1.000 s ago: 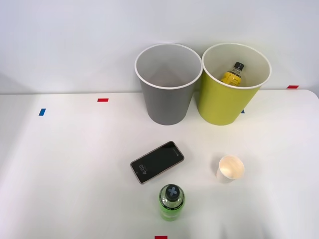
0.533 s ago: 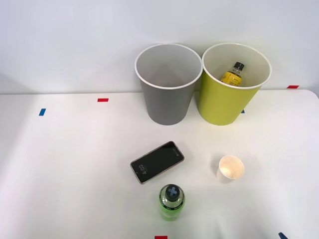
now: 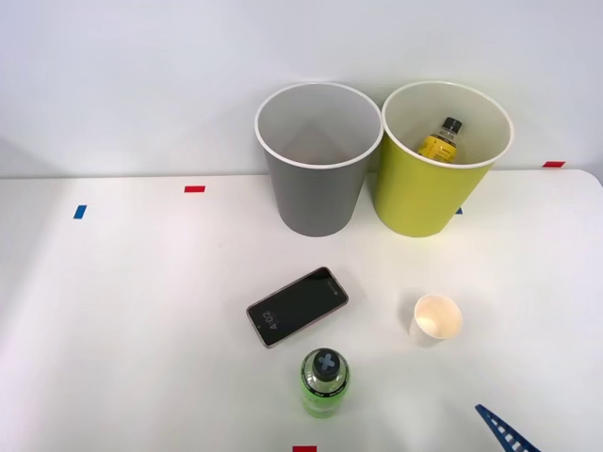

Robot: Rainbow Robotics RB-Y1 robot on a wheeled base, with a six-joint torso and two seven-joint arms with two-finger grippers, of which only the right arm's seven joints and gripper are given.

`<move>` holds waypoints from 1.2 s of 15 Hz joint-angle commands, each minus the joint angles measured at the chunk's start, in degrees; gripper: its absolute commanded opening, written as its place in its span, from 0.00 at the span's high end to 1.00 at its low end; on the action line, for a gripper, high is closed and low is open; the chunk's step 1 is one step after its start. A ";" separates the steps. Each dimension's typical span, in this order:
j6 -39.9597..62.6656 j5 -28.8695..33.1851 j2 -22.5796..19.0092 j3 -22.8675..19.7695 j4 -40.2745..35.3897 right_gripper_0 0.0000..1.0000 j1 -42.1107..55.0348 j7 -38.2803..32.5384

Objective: Put cans in the gray bin, plastic bottles in the light green bin

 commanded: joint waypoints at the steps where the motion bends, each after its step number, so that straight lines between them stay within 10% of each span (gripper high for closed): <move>1: -1.29 -2.09 -4.08 5.34 0.03 0.00 -5.73 0.79; 18: 0.64 -9.29 -4.08 20.28 0.03 0.00 -22.34 3.77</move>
